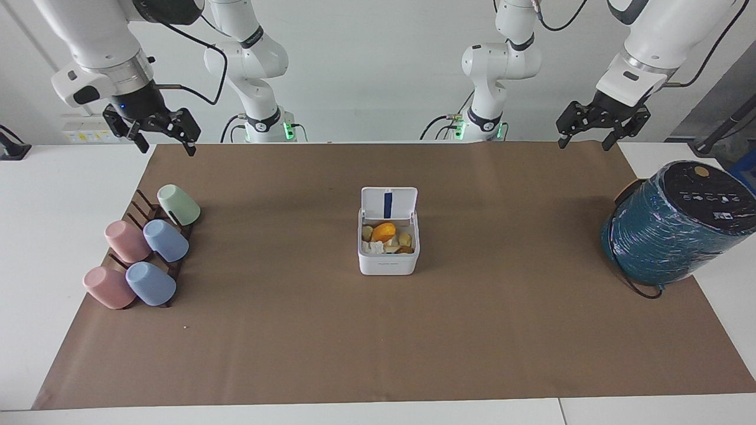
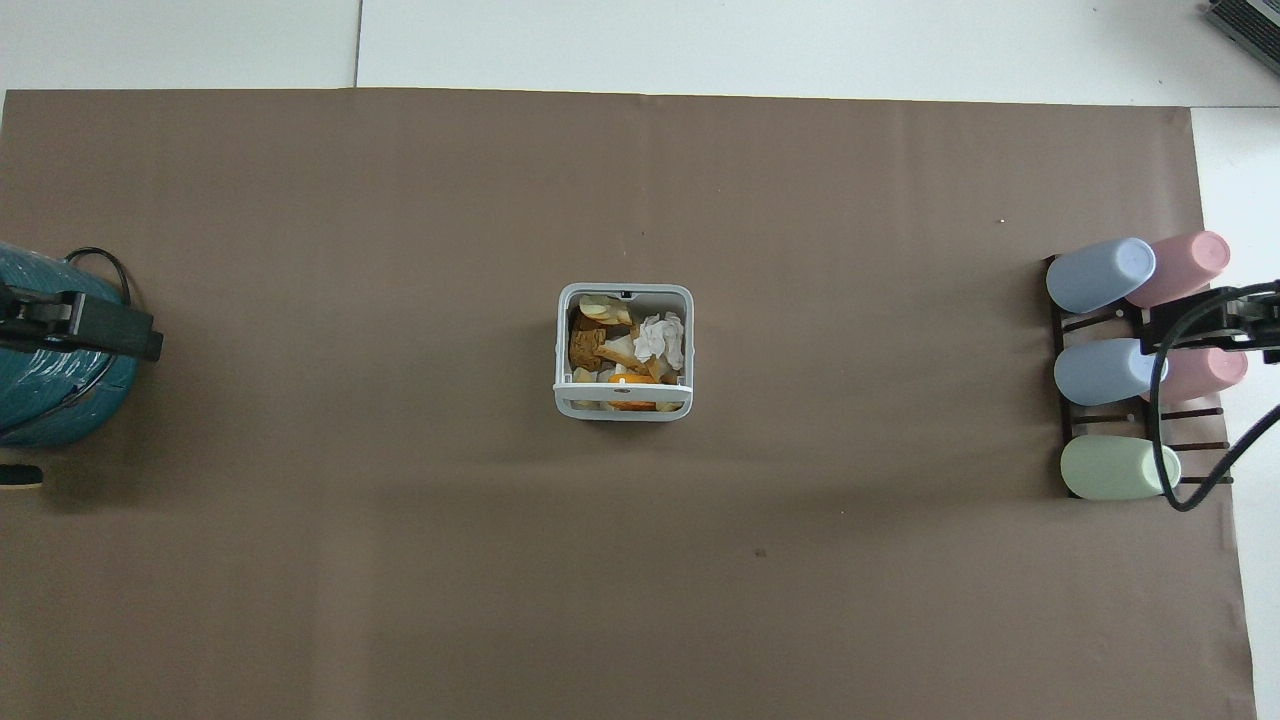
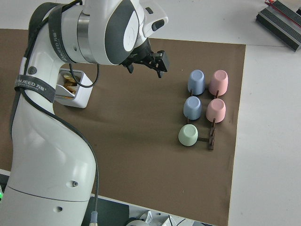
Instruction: Close trash can lid
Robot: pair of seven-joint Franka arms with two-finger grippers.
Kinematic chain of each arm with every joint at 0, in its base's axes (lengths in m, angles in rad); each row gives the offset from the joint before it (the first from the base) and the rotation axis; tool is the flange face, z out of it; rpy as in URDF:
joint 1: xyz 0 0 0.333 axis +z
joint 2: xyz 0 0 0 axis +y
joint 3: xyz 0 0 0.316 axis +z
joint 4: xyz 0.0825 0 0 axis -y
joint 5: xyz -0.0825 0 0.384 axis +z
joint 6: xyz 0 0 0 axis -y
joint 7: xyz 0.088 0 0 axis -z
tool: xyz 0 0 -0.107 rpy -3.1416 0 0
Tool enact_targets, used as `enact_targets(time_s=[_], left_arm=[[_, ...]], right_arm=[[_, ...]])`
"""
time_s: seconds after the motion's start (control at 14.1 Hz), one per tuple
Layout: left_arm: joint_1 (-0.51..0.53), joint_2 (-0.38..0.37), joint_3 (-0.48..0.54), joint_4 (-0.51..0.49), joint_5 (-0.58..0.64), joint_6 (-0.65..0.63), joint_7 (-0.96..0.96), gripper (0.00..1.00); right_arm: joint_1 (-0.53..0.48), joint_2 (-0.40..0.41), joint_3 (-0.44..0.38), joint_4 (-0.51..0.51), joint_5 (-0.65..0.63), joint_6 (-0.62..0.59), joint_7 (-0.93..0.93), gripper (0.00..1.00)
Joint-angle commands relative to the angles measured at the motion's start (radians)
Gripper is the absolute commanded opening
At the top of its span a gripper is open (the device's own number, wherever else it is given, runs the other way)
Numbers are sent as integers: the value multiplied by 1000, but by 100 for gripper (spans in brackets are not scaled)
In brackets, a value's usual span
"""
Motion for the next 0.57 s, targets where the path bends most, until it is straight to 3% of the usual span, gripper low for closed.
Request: enact_targets(time_s=[0.0, 0.07, 0.21, 0.5], left_arm=[[-34, -37, -9, -54, 15, 48, -8, 100], [-53, -51, -10, -80, 15, 68, -8, 100], [-100, -77, -12, -145, 15, 118, -5, 72], [-220, -152, -12, -296, 15, 212, -13, 32]], right_arm=[[-9, -18, 5, -10, 20, -16, -22, 100], [-9, -18, 5, -10, 20, -16, -22, 100], [-9, -18, 5, -10, 20, -16, -22, 100], [-9, -18, 5, -10, 20, -16, -22, 100]])
